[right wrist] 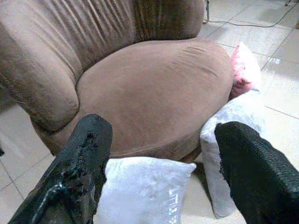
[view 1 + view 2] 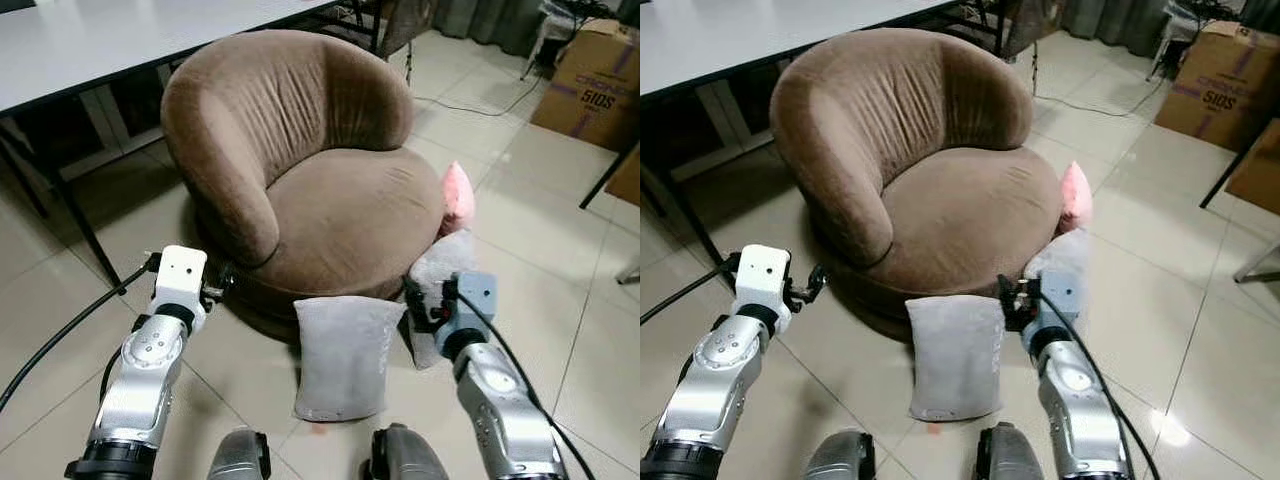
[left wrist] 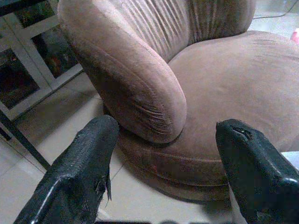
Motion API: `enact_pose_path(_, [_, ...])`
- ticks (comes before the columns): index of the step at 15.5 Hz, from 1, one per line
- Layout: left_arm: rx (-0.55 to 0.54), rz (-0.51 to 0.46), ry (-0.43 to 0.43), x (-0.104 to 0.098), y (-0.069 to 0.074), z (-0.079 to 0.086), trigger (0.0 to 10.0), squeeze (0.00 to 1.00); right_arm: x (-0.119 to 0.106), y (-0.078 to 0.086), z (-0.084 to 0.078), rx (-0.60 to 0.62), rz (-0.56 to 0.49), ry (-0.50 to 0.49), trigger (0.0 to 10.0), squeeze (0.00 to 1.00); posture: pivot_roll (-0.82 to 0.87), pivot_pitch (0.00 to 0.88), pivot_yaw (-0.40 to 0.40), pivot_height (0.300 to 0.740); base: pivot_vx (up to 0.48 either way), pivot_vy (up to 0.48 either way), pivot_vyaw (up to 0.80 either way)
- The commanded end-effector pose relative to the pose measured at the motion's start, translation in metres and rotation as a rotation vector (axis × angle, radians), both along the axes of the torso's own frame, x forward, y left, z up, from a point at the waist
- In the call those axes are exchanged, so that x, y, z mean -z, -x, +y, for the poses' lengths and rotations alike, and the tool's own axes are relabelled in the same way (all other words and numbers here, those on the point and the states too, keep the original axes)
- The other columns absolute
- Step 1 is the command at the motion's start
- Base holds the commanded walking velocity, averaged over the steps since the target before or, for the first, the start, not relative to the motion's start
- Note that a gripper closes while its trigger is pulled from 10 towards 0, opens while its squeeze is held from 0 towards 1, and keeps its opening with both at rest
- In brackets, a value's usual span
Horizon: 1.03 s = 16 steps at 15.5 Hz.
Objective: Move the pillow to the sofa from floor
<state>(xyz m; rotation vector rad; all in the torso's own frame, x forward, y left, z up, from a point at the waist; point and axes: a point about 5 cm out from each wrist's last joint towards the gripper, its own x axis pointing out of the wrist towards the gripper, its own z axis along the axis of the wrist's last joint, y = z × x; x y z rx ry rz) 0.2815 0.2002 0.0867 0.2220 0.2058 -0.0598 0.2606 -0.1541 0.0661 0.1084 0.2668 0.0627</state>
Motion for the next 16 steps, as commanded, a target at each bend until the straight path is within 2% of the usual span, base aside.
enact_pose_path(1, [0.010,-0.008,-0.001,-0.002,-0.002,-0.002,10.0,0.00,-0.004,-0.003,-0.002,0.001,-0.007,-0.007,10.0,0.00,-0.02,0.011,-0.002,0.676,0.000,0.000,0.00])
enact_pose_path(3, [0.008,-0.008,0.001,-0.002,-0.002,-0.002,10.0,0.00,-0.004,-0.004,-0.003,0.000,-0.004,-0.007,10.0,0.00,-0.02,0.010,-0.002,0.667,0.000,0.000,0.00])
enact_pose_path(11, [-0.001,-0.014,-0.001,-0.001,-0.002,-0.002,10.0,0.00,0.005,-0.004,-0.003,-0.007,0.008,-0.005,10.0,0.00,-0.02,0.009,-0.008,0.582,0.000,0.000,0.00])
enact_pose_path(16, [0.002,-0.019,-0.001,-0.003,-0.003,-0.001,10.0,0.00,0.007,-0.005,-0.004,-0.003,0.004,-0.004,10.0,0.00,-0.02,0.017,-0.006,0.582,0.000,0.000,0.00])
